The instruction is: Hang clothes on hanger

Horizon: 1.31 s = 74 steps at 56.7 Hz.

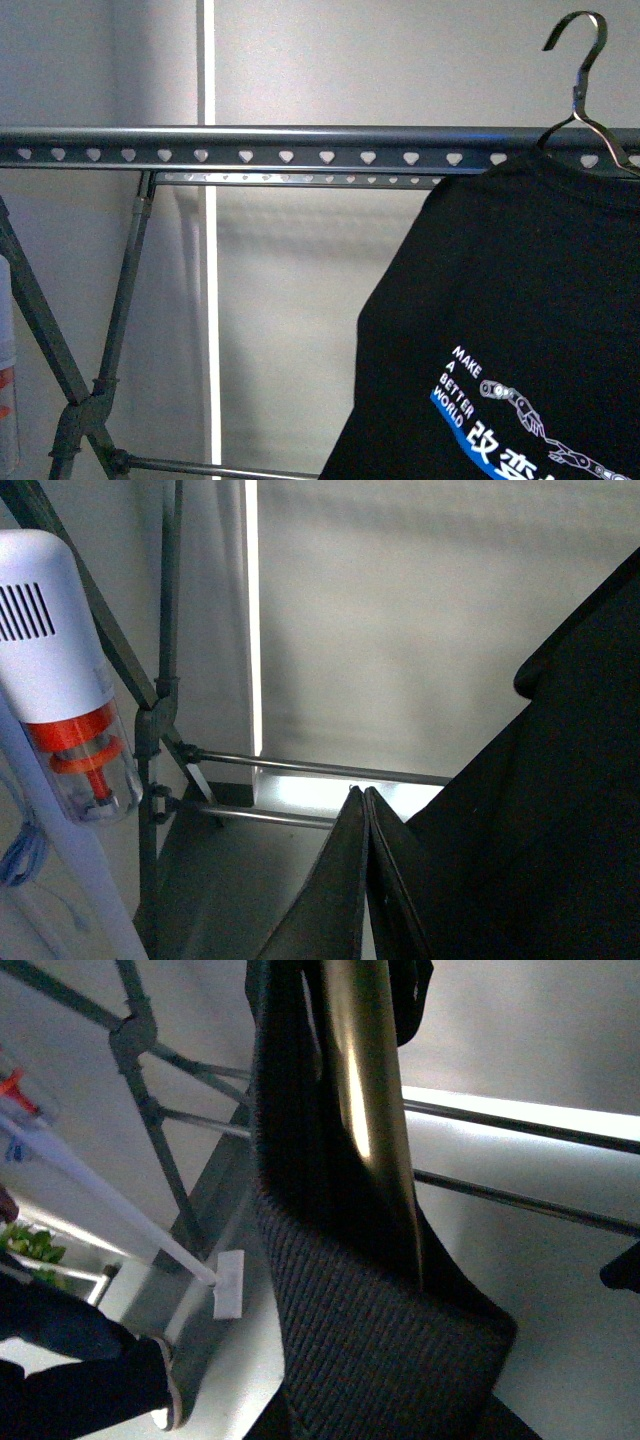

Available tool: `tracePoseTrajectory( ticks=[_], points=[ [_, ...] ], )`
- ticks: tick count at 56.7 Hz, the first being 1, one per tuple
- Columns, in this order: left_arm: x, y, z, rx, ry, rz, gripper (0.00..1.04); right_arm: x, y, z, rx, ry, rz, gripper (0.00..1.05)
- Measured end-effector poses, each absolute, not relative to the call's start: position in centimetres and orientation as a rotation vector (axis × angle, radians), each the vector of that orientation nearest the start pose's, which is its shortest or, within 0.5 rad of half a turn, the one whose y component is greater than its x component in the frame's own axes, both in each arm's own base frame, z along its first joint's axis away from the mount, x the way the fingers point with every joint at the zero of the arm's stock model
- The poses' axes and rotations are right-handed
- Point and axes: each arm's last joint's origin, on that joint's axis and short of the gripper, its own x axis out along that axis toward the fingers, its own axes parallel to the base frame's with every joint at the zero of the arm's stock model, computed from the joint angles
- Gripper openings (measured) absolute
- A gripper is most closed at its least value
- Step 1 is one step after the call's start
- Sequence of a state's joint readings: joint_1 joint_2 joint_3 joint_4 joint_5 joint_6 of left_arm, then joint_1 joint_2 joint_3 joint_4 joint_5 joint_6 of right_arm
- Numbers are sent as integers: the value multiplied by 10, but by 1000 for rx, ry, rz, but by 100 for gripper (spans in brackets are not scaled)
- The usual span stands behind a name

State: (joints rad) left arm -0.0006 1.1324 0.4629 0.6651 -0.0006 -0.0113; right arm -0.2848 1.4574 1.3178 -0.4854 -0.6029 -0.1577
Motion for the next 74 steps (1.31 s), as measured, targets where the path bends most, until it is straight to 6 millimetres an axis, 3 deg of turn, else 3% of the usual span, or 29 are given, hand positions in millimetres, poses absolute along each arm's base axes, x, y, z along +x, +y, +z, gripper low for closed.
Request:
tracePoseTrajectory(
  ticks=[10, 32, 61, 68, 74],
  points=[
    [210, 0, 219, -5, 6, -1, 4, 338, -82, 339, 233, 575, 248, 9],
    [161, 0, 187, -5, 5, 0, 4, 377, -79, 322, 403, 599, 104, 9],
    [133, 0, 170, -4, -7, 0, 4, 378, -65, 275, 384, 631, 91, 8],
    [128, 0, 171, -2, -14, 0, 4, 366, -63, 262, 296, 563, 36, 36],
    [123, 0, 173, -2, -19, 0, 4, 346, -62, 272, 212, 393, -43, 59]
  ],
)
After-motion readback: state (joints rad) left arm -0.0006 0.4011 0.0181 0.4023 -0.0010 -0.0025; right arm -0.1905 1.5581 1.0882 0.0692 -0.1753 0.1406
